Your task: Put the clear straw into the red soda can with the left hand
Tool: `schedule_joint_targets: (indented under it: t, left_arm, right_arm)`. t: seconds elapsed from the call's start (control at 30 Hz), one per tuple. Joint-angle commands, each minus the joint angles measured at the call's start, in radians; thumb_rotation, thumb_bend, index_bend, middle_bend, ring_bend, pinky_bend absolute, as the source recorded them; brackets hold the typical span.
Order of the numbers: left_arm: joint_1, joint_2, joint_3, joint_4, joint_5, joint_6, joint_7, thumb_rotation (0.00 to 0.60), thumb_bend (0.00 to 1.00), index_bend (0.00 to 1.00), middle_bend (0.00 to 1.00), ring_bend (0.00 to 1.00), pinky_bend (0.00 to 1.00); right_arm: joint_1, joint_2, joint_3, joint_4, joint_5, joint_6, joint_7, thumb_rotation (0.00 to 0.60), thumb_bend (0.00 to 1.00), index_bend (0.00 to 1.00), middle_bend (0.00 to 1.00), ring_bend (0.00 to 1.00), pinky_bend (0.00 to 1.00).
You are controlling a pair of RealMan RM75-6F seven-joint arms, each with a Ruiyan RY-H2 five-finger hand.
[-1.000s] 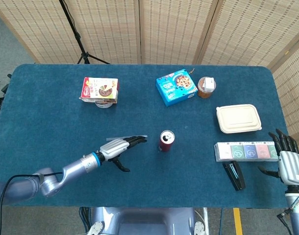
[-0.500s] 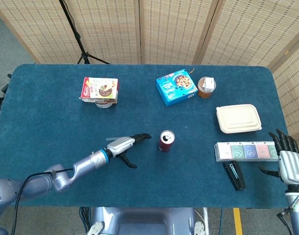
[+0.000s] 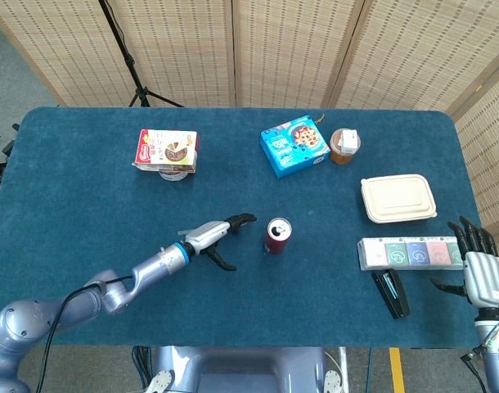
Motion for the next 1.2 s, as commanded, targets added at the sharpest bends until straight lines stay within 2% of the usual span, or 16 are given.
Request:
schedule_joint_targets:
  t: [0.03,0.47,0.73,0.97,1.2]
  left_arm:
    - [0.005,-0.001,-0.006,0.020,-0.007,0.014,-0.005,0.600,0.00,0.00,0.00,0.00,0.13]
    - [0.034,0.019,0.008,0.091,-0.011,0.049,-0.051,0.600,0.00,0.00,0.00,0.00,0.13]
    - [0.077,0.080,0.030,0.068,0.015,0.145,-0.070,0.600,0.00,0.00,0.00,0.00,0.13]
    - [0.139,0.152,0.055,0.049,-0.001,0.171,0.053,0.600,0.00,0.00,0.00,0.00,0.13]
    - [0.194,0.246,0.054,-0.038,-0.088,0.100,0.237,0.600,0.00,0.00,0.00,0.00,0.14]
  right_arm:
    - [0.001,-0.001,-0.001,0.001,0.001,-0.002,-0.002,0.600,0.00,0.09,0.00,0.00,0.00]
    - [0.001,-0.002,-0.005,-0.008,-0.002,-0.004,-0.010,0.600,0.00,0.09,0.00,0.00,0.00]
    - [0.000,0.002,-0.006,-0.012,-0.004,-0.002,-0.004,0.600,0.00,0.09,0.00,0.00,0.00]
    - [-0.003,0.008,-0.006,-0.020,-0.011,0.005,0.002,0.600,0.00,0.10,0.00,0.00,0.00]
    - [-0.005,0.013,-0.010,-0.030,-0.021,0.010,0.006,0.600,0.00,0.10,0.00,0.00,0.00]
